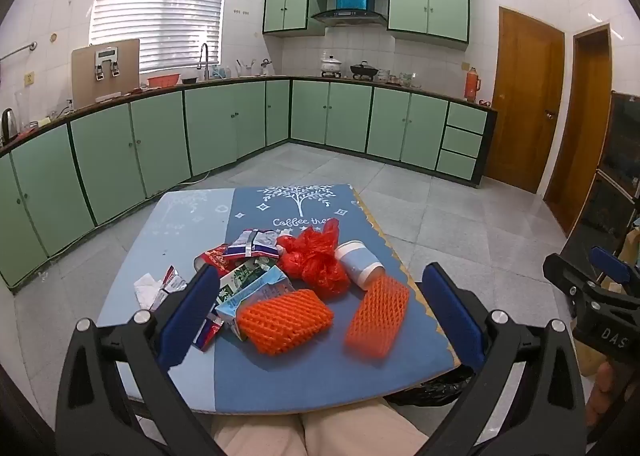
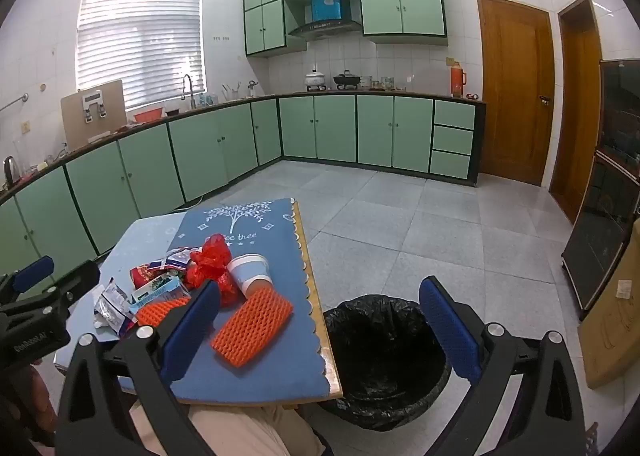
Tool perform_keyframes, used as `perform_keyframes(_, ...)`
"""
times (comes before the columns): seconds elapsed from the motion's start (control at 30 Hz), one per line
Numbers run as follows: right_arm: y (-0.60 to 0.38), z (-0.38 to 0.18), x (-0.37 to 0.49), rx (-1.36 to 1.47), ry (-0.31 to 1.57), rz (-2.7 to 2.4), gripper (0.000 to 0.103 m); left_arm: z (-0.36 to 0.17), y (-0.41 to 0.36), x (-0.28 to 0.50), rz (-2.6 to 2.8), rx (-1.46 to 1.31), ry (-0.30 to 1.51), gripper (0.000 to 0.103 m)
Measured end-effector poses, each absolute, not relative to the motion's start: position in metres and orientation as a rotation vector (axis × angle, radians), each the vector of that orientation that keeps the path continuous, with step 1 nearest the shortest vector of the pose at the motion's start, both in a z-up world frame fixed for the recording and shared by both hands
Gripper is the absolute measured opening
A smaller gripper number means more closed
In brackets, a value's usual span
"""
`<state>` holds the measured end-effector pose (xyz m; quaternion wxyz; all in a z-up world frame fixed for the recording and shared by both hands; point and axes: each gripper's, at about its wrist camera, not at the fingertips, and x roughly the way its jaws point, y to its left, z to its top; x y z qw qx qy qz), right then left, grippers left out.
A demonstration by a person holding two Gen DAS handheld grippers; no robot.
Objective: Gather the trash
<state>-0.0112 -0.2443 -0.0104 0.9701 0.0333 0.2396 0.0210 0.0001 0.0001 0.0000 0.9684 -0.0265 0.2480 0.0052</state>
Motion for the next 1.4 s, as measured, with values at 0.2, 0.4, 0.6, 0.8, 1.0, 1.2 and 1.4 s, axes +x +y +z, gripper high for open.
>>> perform_keyframes(0.2,-0.244,-0.011,-0.011,0.065,0.48,0.042,0.097,0.0,-0.001,0.001,0.022,-0.047,0.503,0.098)
perform_keyframes(0.4,-0.244,-0.011,-0.011,0.064,0.481,0.041,0.097,0.0,-0.007,0.0,0.024,-0.049,0.503,0.098)
perform_keyframes(0.6,-0.244,-0.011,-0.011,0.065,0.483,0.041,0.097,0.002,0.002,-0.002,0.024,-0.062,0.51,0.098)
perform_keyframes(0.8,-0.243,-0.011,-0.011,0.065,0.486,0.041,0.097,0.0,0.005,0.0,0.025,-0.064,0.516,0.098)
perform_keyframes(1.0,-0.243,-0.011,-0.011,0.066,0.487,0.042,0.097,-0.001,0.005,0.002,0.029,-0.062,0.519,0.098)
perform_keyframes(1.2,-0.243,-0.013,-0.009,0.067,0.489,0.042,0.097,-0.002,0.005,0.003,0.03,-0.062,0.52,0.098)
perform_keyframes(1.4,-0.24,-0.016,-0.006,0.066,0.491,0.042,0.097,-0.002,0.006,0.004,0.033,-0.063,0.52,0.098)
